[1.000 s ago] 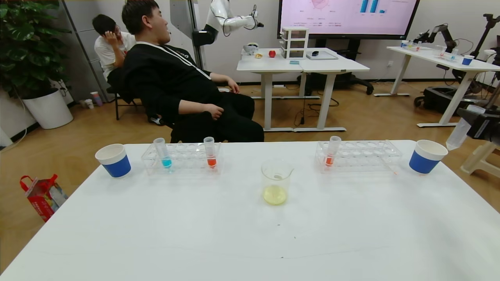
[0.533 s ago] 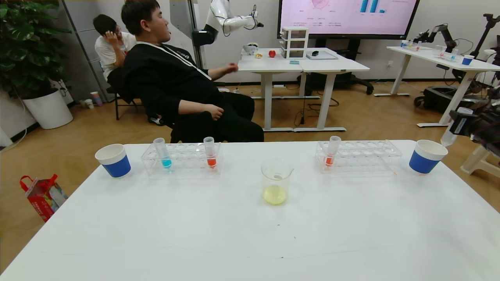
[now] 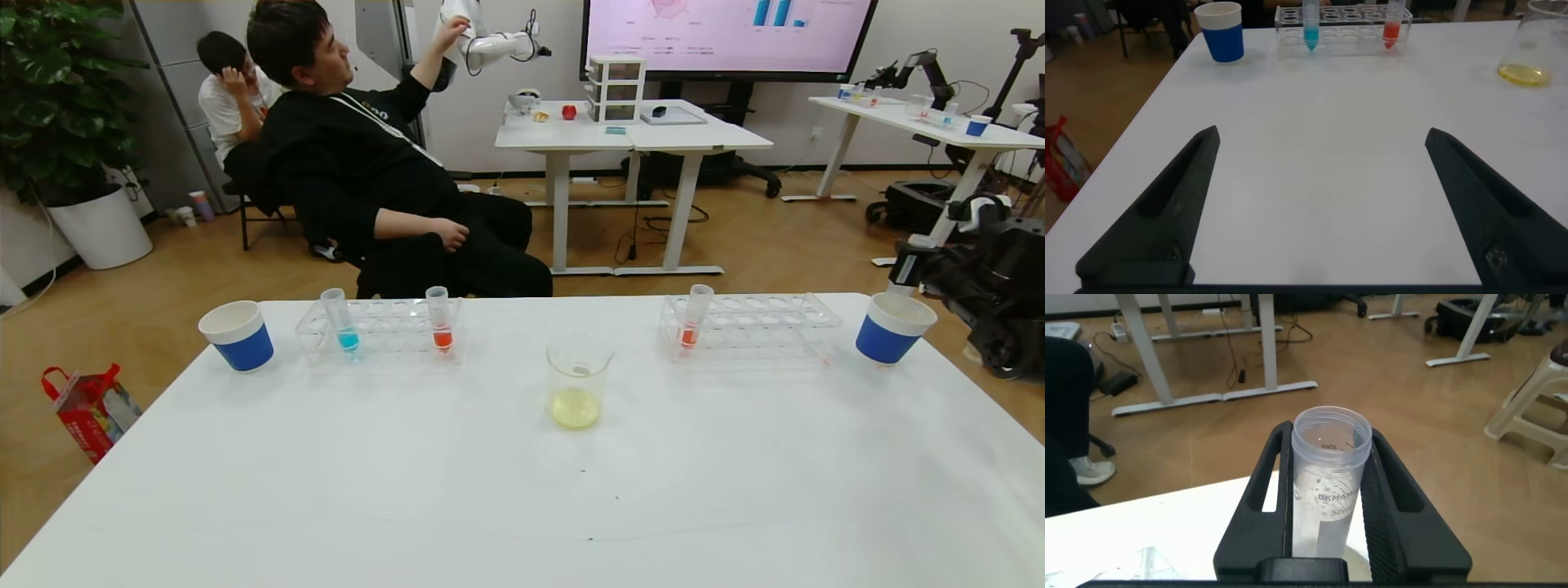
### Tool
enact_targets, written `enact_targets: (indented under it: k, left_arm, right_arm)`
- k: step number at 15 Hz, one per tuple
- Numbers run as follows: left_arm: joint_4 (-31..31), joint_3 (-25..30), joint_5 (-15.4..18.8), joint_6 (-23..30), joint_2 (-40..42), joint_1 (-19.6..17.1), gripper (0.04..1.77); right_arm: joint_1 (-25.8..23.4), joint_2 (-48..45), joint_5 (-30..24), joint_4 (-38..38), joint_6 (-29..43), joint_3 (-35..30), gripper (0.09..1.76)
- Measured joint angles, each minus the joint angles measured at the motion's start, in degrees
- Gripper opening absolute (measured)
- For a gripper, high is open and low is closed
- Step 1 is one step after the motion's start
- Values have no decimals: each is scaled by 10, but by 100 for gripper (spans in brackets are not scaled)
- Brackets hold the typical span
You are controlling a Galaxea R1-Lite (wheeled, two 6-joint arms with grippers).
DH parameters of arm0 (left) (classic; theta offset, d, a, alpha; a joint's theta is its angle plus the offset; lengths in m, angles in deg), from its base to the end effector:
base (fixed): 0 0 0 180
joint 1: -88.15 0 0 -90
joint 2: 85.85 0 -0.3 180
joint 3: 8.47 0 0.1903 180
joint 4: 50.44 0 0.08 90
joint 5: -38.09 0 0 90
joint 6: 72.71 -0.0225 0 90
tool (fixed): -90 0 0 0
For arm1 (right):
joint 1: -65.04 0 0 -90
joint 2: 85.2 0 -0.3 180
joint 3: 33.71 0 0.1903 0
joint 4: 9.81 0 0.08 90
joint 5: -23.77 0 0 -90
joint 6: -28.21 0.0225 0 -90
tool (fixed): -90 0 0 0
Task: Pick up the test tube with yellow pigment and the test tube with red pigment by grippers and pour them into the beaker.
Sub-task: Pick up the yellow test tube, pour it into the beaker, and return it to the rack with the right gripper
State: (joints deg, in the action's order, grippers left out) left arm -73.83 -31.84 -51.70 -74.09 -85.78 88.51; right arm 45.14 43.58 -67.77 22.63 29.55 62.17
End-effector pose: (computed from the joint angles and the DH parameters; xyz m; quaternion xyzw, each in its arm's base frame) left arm -0.0229 0.0001 0.0754 0.0120 -0.0005 -0.0050 0.9999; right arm 0.4235 -0.1527 0.1297 0.0123 0.0021 -0.1596 0.9871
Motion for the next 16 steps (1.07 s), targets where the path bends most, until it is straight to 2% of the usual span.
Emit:
enact_targets:
  k: [3, 11, 12, 13, 15, 16]
  left_arm:
    - [0, 0, 0, 0, 0, 0, 175]
    - [0, 0, 0, 0, 0, 0, 175]
    - [0, 0, 0, 0, 0, 0, 175]
    - [0, 0, 0, 0, 0, 0, 175]
    - [0, 0, 0, 0, 0, 0, 175]
    - [0, 0, 0, 0, 0, 0, 175]
  right_arm:
    - [4, 15, 3, 39, -1, -16, 50]
    - [12, 10, -1, 54, -10, -45, 50]
    - [10, 9, -1, 55, -10, -47, 56]
    - [7, 9, -1, 59, -10, -47, 77]
    - [3, 9, -3, 74, -11, -46, 149]
    - [4, 9, -4, 81, -11, -46, 169]
